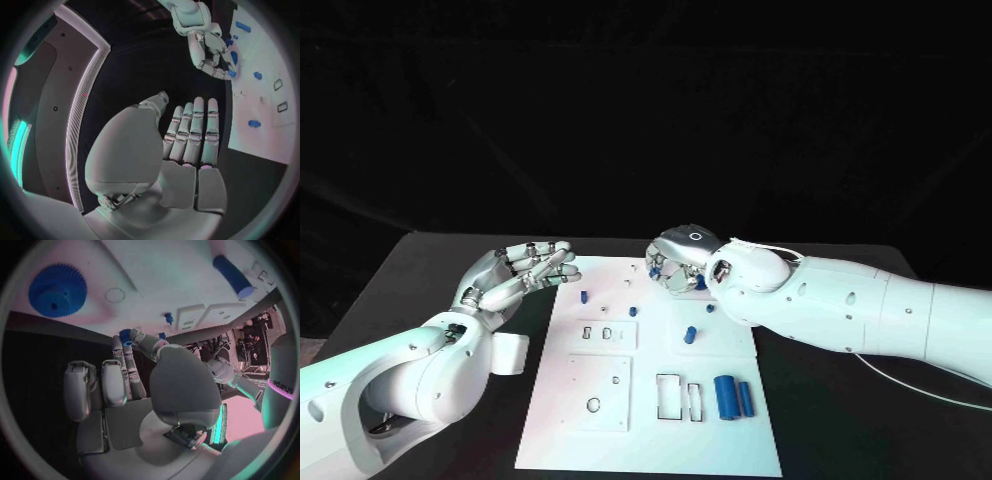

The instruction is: Assemble the parts on the task board

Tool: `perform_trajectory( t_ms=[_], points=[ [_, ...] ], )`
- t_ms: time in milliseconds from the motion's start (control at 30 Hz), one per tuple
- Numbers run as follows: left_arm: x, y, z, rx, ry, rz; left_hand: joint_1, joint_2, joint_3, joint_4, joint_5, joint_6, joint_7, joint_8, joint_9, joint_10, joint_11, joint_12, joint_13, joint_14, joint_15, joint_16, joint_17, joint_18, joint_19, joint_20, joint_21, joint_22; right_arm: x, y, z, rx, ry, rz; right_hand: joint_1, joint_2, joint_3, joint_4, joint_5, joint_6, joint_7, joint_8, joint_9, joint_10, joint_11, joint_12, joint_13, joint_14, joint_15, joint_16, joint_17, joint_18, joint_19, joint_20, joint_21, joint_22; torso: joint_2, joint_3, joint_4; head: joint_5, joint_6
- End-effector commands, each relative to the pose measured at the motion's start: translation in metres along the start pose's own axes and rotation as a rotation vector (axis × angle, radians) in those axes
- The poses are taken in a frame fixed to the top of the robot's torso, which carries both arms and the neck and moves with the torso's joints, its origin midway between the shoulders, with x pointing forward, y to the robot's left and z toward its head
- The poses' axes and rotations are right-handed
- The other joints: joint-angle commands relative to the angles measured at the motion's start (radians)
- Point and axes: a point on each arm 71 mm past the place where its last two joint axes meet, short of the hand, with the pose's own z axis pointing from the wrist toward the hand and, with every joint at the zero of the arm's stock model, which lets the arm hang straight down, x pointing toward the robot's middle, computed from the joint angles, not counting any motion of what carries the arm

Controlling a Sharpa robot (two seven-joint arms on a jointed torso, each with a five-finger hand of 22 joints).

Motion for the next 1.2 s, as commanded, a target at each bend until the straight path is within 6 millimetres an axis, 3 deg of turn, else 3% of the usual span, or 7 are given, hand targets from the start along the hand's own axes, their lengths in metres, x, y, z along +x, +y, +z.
perform_trajectory(
  t_ms=[33, 233, 467, 800, 1033, 1200],
  points=[
    [0.004, -0.001, 0.001, 0.003, 0.023, -0.016, -0.007, -0.003, 0.007, 0.001, -0.005, 0.003, 0.016, -0.005, -0.001, 0.004, 0.000, -0.003, -0.001, 0.006, -0.001, 0.007, 0.001, 0.006, 0.010, 0.000, 0.005, -0.002, -0.006, 0.000, 0.005, 0.032, -0.087, -0.012, 0.024, 0.025, 0.007, 0.000, 0.002, -0.005, 0.000, 0.008, 0.053, 0.024, -0.021, -0.004, -0.001, 0.028, -0.008, 0.005, 0.000, -0.006, 0.002, -0.001, 0.001, 0.050, 0.002, -0.0008, 0.0013, 0.000, 0.004],
    [0.005, -0.001, 0.001, 0.003, 0.025, -0.016, -0.007, -0.003, 0.007, 0.001, -0.005, 0.003, 0.016, -0.005, -0.001, 0.004, 0.000, -0.003, -0.001, 0.006, -0.001, 0.007, 0.001, 0.006, 0.010, 0.000, 0.005, -0.002, -0.006, 0.006, 0.016, 0.035, -0.105, -0.018, 0.019, 0.021, 0.006, 0.001, 0.001, -0.010, 0.002, 0.009, 0.058, 0.023, -0.019, -0.007, -0.001, 0.027, -0.006, 0.006, 0.000, -0.006, 0.002, 0.000, 0.002, 0.051, 0.003, 0.0006, 0.0040, -0.013, 0.005],
    [0.006, -0.002, 0.001, 0.004, 0.028, -0.017, -0.007, -0.003, 0.007, 0.001, -0.005, 0.003, 0.016, -0.005, -0.001, 0.004, 0.000, -0.003, -0.001, 0.006, -0.001, 0.007, 0.001, 0.006, 0.010, 0.000, 0.005, -0.002, -0.005, 0.011, 0.026, 0.029, -0.114, -0.019, 0.017, 0.020, 0.005, 0.002, 0.001, -0.012, 0.002, 0.010, 0.060, 0.022, -0.018, -0.009, -0.001, 0.028, -0.006, 0.007, 0.001, -0.005, 0.000, 0.000, 0.000, 0.048, 0.006, -0.0014, 0.0097, -0.014, 0.006],
    [0.007, -0.005, 0.001, 0.009, 0.032, -0.017, -0.007, -0.004, 0.008, 0.001, -0.006, 0.002, 0.016, -0.006, -0.002, 0.003, 0.001, -0.005, -0.001, 0.005, -0.001, 0.007, 0.002, 0.006, 0.010, 0.000, 0.005, -0.002, -0.002, 0.011, 0.032, 0.036, -0.094, -0.025, 0.017, 0.017, 0.005, 0.001, 0.001, -0.015, 0.003, 0.011, 0.062, 0.021, -0.018, -0.011, -0.001, 0.028, -0.005, 0.008, 0.001, -0.005, 0.000, 0.001, 0.001, 0.049, 0.010, -0.0019, 0.0147, -0.010, 0.002],
    [0.007, -0.006, 0.002, 0.010, 0.032, -0.016, -0.007, -0.004, 0.008, 0.001, -0.006, 0.002, 0.016, -0.006, -0.002, 0.003, 0.001, -0.005, -0.001, 0.005, -0.001, 0.007, 0.002, 0.006, 0.010, 0.000, 0.005, -0.002, 0.001, 0.008, 0.034, 0.051, -0.074, -0.031, 0.015, 0.015, 0.004, 0.002, 0.001, -0.017, 0.003, 0.011, 0.064, 0.020, -0.017, -0.012, -0.001, 0.027, -0.005, 0.008, 0.000, -0.005, -0.001, 0.001, 0.000, 0.049, 0.012, -0.0041, 0.0218, -0.011, -0.003],
    [0.007, -0.006, 0.002, 0.011, 0.033, -0.016, -0.007, -0.004, 0.008, 0.001, -0.006, 0.002, 0.016, -0.006, -0.002, 0.003, 0.001, -0.005, -0.001, 0.005, -0.001, 0.007, 0.002, 0.006, 0.010, 0.000, 0.005, -0.002, 0.003, 0.006, 0.034, 0.055, -0.063, -0.037, 0.014, 0.014, 0.004, 0.002, 0.001, -0.018, 0.004, 0.011, 0.065, 0.019, -0.017, -0.013, -0.001, 0.027, -0.004, 0.007, -0.002, -0.004, -0.003, 0.001, -0.001, 0.046, 0.013, -0.0048, 0.0190, -0.010, -0.003]
  ],
)
